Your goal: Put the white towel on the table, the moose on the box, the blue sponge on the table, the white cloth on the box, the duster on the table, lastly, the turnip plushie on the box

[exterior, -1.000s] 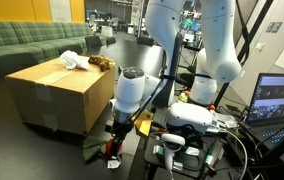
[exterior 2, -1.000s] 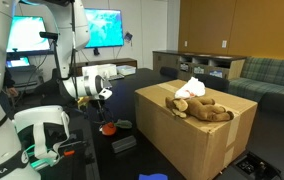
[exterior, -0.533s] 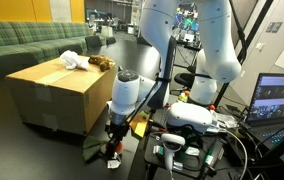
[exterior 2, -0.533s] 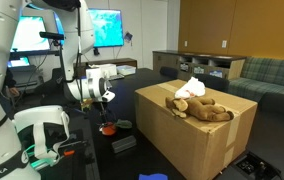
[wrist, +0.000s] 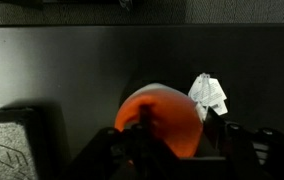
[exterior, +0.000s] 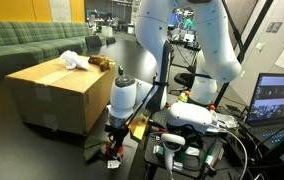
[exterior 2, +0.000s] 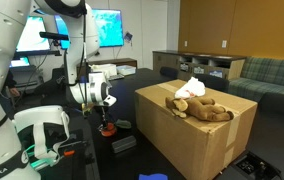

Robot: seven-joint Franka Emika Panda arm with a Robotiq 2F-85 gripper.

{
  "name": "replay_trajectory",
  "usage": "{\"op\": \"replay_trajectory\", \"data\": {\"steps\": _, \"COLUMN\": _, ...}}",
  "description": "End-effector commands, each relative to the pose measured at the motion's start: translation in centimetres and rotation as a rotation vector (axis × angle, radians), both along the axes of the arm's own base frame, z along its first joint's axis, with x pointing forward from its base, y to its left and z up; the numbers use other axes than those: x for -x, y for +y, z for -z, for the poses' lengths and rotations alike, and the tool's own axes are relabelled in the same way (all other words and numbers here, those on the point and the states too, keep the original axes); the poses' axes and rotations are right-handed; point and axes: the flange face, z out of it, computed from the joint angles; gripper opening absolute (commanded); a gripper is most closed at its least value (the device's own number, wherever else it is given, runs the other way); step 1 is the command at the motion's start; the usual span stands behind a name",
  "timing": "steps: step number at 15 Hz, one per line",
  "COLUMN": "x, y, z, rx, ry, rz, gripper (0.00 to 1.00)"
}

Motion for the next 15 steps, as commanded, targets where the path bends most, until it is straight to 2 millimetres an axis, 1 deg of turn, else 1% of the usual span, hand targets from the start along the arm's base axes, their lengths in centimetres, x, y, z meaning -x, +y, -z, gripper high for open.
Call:
{"op": "replay_trajectory", "data": {"steps": 1, "x": -0.6, "y": 0.1, "z": 0.3, "rx": -0.003, "ry": -0.003, "rz": -0.016, "gripper": 0.27}}
{"op": "replay_trajectory", "data": {"steps": 4, "x": -0.6, "y": 0.2, "z": 0.3, "rx": 0.009, "ry": -0.007, "rz": -0.017, "gripper": 0.05}}
{"op": "replay_trajectory", "data": {"steps": 5, "x": -0.7, "y": 0.3, "z": 0.2, "rx": 0.011, "ry": -0.007, "rz": -0.017, "gripper": 0.01}}
{"op": "replay_trajectory", "data": {"steps": 7, "x": -0.7, "y": 0.3, "z": -0.3, "rx": 0.018, "ry": -0.009, "rz": -0.014, "gripper": 0.00}}
{"op": "replay_trajectory", "data": {"steps": 8, "x": -0.7, "y": 0.3, "z": -0.6, "rx": 0.022, "ry": -0.007, "rz": -0.013, "gripper": 0.03}}
{"op": "replay_trajectory", "data": {"steps": 9, "x": -0.6, "y": 0.3, "z": -1.0, "rx": 0.021, "ry": -0.003, "rz": -0.015, "gripper": 0.01}}
{"op": "replay_trajectory", "data": {"steps": 10, "x": -0.4, "y": 0.3, "z": -1.7, "rx": 0.020, "ry": 0.000, "rz": -0.021, "gripper": 0.02}}
{"op": "replay_trajectory", "data": {"steps": 13, "x": -0.1, "y": 0.3, "z": -4.6, "rx": -0.008, "ry": 0.029, "rz": -0.046, "gripper": 0.03}}
{"op": "replay_trajectory", "data": {"steps": 15, "x": 0.1, "y": 0.8, "z": -7.2, "rx": -0.031, "ry": 0.039, "rz": -0.050, "gripper": 0.03}}
